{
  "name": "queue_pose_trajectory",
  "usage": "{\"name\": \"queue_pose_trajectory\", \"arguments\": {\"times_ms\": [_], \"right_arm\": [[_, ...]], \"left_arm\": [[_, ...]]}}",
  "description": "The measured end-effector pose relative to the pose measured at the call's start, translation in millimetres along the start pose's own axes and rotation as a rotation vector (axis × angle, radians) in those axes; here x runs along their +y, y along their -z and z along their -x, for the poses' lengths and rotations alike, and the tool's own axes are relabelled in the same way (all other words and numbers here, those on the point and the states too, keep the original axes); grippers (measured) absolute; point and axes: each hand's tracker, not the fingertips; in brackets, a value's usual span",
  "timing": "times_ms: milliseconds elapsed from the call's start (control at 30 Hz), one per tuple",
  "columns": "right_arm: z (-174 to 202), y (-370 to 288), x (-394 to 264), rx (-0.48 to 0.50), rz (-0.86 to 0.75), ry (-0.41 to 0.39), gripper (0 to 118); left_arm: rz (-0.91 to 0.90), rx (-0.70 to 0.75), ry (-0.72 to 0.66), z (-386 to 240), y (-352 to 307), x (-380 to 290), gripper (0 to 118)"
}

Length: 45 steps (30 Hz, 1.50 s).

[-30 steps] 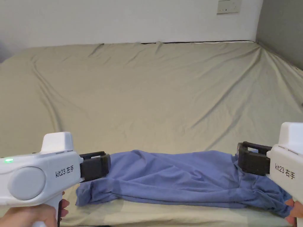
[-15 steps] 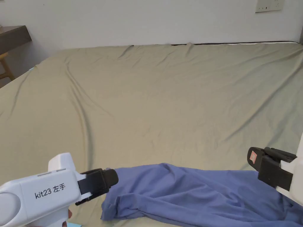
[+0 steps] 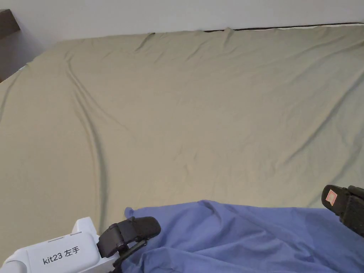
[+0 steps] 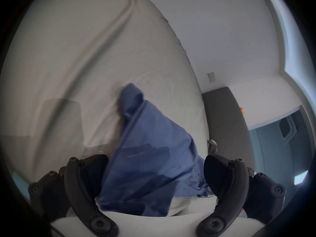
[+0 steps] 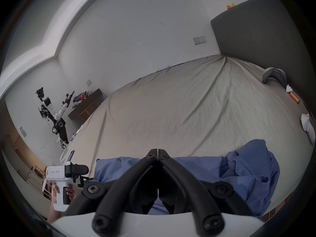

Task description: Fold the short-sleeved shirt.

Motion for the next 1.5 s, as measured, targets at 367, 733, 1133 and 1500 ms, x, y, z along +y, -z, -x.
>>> {"name": "queue_pose_trajectory", "arguments": {"times_ms": [367, 733, 1133, 1500], "right_arm": [[-5.0, -8.9, 1.0, 0.022, -0.002, 0.024, 0], [-35.8, -32.2, -5.8, -0.029, -0.035, 0.081, 0], [-65.7, -79.4, -16.2, -0.107, -0.068, 0.124, 0], [-75.8, -80.0, -21.0, -0.119, -0.07, 0.138, 0]], "left_arm": [[0.061, 0.277, 0.137, -8.2, 40.2, 9.4, 11], [0.101, 0.077, 0.574, -168.4, 46.5, -40.2, 11], [0.41, 0.144, 0.587, -202.8, 209.1, -132.2, 68], [0.085, 0.191, 0.748, -224.2, 97.9, -88.5, 87]]}}
